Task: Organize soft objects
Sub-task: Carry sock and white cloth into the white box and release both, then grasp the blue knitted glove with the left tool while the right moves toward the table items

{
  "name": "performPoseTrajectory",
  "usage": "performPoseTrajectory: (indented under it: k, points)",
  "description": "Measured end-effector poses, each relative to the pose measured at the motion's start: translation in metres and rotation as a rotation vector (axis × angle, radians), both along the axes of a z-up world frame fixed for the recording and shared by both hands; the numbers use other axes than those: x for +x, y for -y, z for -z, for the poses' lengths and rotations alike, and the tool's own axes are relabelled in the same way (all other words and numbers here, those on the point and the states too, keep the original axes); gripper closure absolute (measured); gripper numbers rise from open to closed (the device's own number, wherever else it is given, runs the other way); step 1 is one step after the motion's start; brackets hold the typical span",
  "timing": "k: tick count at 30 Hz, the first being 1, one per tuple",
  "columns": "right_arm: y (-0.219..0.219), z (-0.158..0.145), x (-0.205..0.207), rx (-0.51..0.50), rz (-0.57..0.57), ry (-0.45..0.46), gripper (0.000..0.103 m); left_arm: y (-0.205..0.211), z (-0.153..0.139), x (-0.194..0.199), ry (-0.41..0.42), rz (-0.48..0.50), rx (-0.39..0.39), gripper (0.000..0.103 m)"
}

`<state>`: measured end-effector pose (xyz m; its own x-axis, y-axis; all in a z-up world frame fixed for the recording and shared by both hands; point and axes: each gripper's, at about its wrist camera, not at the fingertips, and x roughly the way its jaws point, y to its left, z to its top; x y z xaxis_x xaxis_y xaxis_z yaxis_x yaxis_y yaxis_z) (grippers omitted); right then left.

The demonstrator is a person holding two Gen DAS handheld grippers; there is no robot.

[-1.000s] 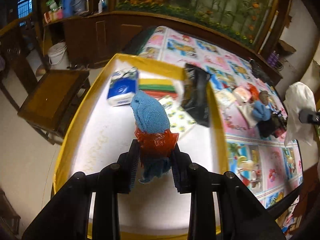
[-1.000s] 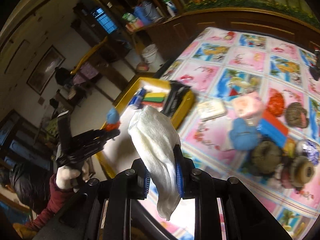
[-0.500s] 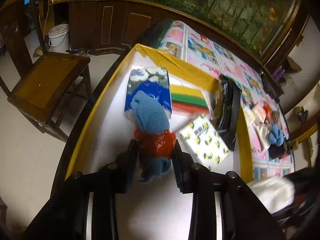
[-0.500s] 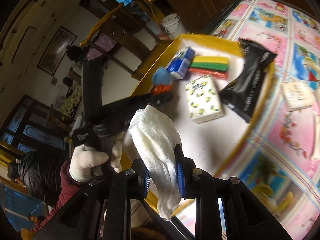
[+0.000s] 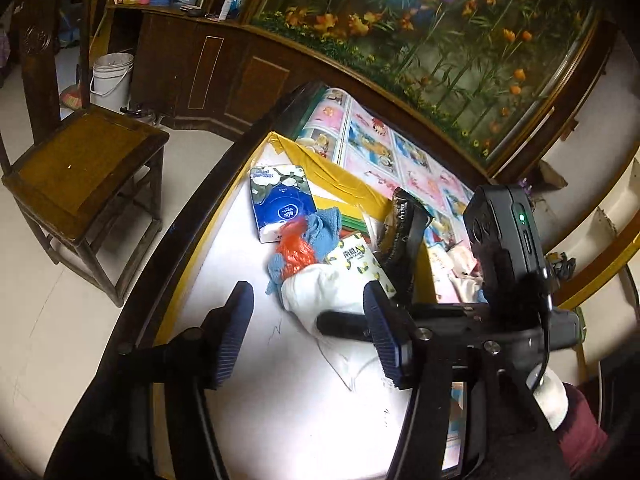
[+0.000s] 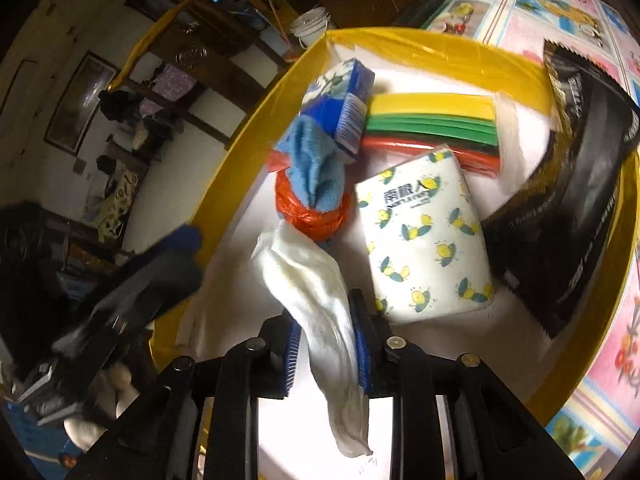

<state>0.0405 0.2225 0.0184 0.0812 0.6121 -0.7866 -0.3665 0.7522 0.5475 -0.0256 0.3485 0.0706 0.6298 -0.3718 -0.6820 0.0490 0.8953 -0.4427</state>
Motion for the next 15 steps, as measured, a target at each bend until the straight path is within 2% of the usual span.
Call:
performPoseTrajectory:
  k: [1,3,5,7,9,11,13,14,15]
  points:
    - [0.001,-0.004,-0.001,0.012,0.010,0.009,0.060,0.000,-0.001,-0.002,0.003,-0.001,0.001,0.047]
    - [0.011,-0.020,-0.010,0.045,0.022,0.049,0.045,0.000,-0.004,-0.008,0.008,-0.003,0.020,0.047]
    - [0.023,-0.039,-0.018,0.043,0.039,0.118,0.037,0.003,-0.008,-0.011,0.011,-0.002,0.033,0.047]
    - [0.040,-0.062,-0.031,0.040,0.059,0.202,0.035,0.008,-0.011,-0.016,0.019,0.004,0.029,0.047]
    - [0.067,-0.085,-0.049,0.028,0.087,0.298,0.031,0.016,-0.016,-0.020,0.032,0.022,0.033,0.047]
    - [0.099,-0.108,-0.072,-0.029,0.147,0.438,0.027,0.029,-0.023,-0.025,0.050,0.055,0.039,0.047]
    - [0.141,-0.126,-0.101,-0.095,0.236,0.591,0.016,0.046,-0.029,-0.028,0.066,0.094,0.050,0.047]
    - [0.160,-0.132,-0.116,-0.113,0.285,0.646,0.005,0.056,-0.031,-0.028,0.072,0.116,0.056,0.047]
    - [0.182,-0.135,-0.127,-0.118,0.334,0.691,0.000,0.066,-0.033,-0.028,0.075,0.139,0.061,0.045]
